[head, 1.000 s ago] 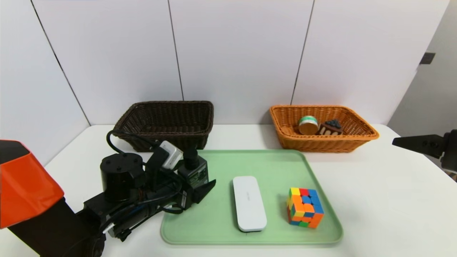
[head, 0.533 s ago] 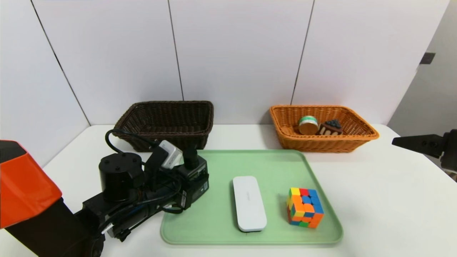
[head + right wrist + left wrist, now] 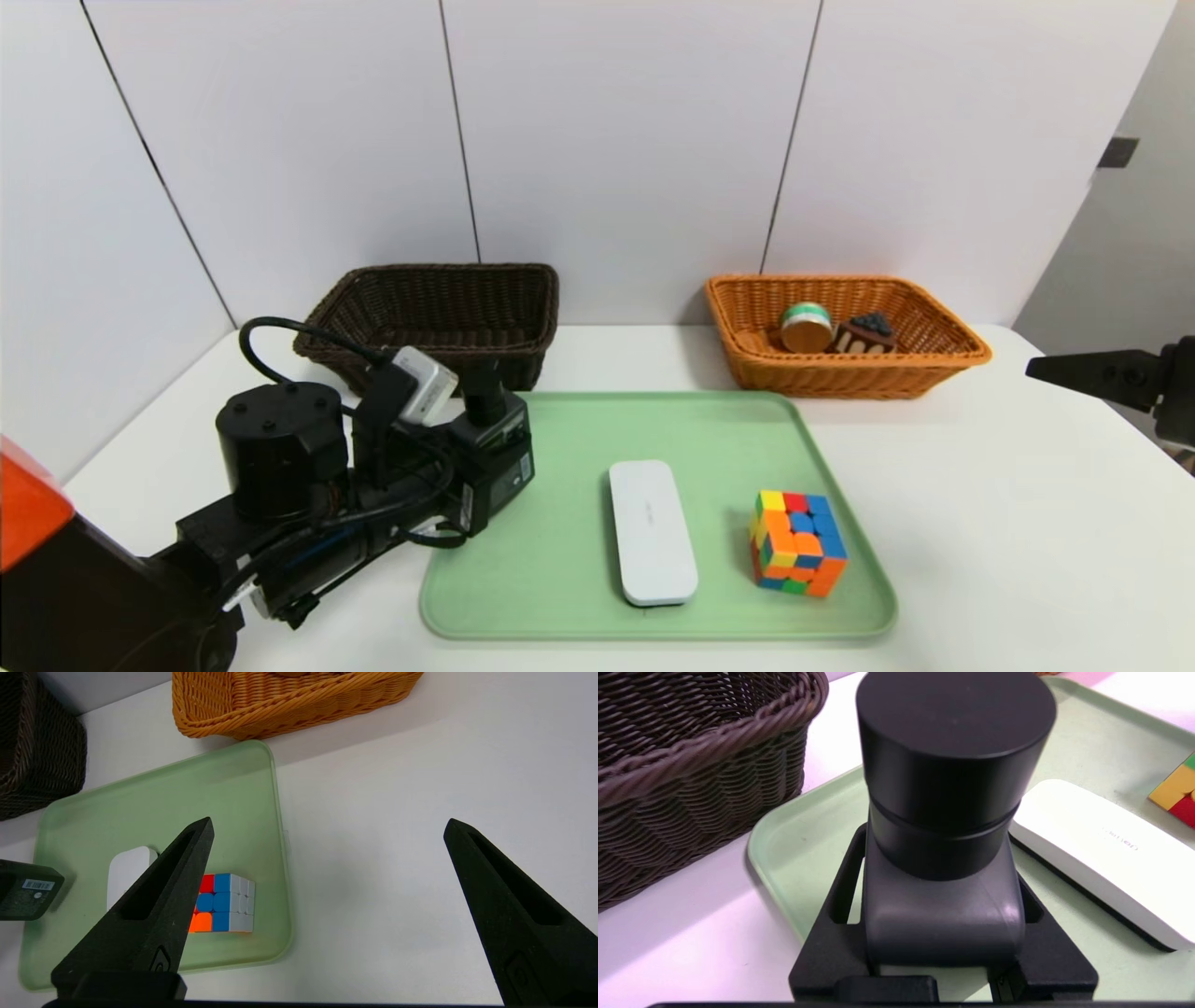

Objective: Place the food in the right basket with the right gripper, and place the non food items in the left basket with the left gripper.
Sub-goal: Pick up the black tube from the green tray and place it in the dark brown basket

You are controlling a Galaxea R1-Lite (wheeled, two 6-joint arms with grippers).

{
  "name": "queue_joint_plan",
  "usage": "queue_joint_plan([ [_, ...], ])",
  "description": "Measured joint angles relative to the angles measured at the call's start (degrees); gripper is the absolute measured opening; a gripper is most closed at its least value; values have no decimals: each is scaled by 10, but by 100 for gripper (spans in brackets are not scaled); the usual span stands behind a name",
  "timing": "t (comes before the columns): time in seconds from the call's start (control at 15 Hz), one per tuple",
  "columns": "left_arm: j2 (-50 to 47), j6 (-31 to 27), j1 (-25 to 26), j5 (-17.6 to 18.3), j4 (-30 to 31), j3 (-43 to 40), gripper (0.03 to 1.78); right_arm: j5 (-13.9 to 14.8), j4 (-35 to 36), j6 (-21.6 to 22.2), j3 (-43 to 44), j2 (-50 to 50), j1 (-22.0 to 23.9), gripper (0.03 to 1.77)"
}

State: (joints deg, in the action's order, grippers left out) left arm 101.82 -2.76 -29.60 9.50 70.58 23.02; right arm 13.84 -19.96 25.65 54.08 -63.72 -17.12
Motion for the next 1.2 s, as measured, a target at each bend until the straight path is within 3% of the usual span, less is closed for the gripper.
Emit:
queue_joint_plan([
  [0.2,-53,2,-2,-5,-82,43,62,0,-1,0,0,0,0,170],
  [0.47,-140,4,7,-7,-280,181,62,-2,-1,3,6,-5,0,170],
  [0.67,-175,4,38,-4,-436,319,62,-5,-1,3,23,-17,0,170],
  [0.87,-172,5,95,-3,-555,442,62,-4,-1,1,36,-25,2,170],
  [1.0,-144,14,141,-4,-601,500,62,-4,-1,0,39,-27,9,170],
  [1.2,-83,52,186,-7,-612,562,62,-5,-2,-9,39,-27,22,170],
])
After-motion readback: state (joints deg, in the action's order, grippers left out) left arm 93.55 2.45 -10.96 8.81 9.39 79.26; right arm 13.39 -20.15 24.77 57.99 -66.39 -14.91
